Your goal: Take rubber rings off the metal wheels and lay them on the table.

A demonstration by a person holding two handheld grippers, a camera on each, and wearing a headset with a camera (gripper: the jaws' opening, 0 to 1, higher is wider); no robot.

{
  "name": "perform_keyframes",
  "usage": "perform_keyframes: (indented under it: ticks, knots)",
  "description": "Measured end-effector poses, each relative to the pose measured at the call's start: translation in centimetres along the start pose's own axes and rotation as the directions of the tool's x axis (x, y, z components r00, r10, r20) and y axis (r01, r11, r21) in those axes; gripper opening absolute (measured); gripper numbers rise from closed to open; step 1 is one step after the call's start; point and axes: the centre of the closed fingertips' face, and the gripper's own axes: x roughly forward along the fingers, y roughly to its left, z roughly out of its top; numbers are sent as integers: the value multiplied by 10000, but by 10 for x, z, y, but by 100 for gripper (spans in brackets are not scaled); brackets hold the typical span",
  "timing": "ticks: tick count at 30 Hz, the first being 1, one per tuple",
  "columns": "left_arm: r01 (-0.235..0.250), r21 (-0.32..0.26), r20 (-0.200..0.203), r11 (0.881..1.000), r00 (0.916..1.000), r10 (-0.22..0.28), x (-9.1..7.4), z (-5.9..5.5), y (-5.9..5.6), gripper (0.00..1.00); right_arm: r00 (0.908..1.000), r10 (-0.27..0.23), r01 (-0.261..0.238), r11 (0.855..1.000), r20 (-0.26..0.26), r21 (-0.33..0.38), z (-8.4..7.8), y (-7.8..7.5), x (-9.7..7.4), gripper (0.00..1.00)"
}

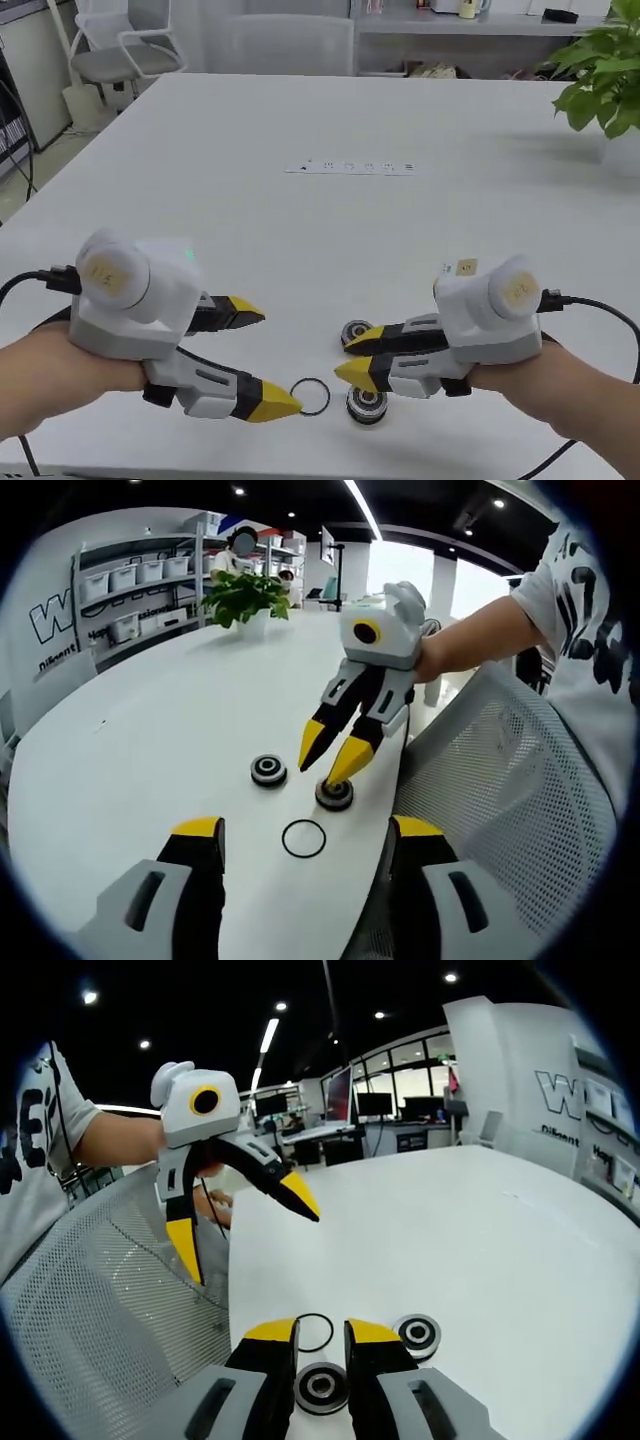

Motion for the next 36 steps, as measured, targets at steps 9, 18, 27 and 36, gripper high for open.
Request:
perform_keyframes:
  ticks: [9, 18, 27, 36]
  knots:
    - [436, 217, -55, 9988, 9990, -435, 17, 10, -8, 63, 9997, -240, 239, 9995, 17, 206, -14, -2, -17, 17]
    - [816, 330, -120, 9961, 9966, -813, 37, 15, -17, 60, 9988, -496, 498, 9979, -41, 415, -30, -2, -27, 19]
    - [1079, 418, -343, 9933, 9937, -1065, 53, 13, -24, 53, 9975, -681, 691, 9957, -188, 618, -48, -2, -31, 20]
    - [1294, 466, -599, 9905, 9902, -1265, 64, 6, -30, 47, 9964, -788, 809, 9942, -312, 714, -59, -1, -28, 21]
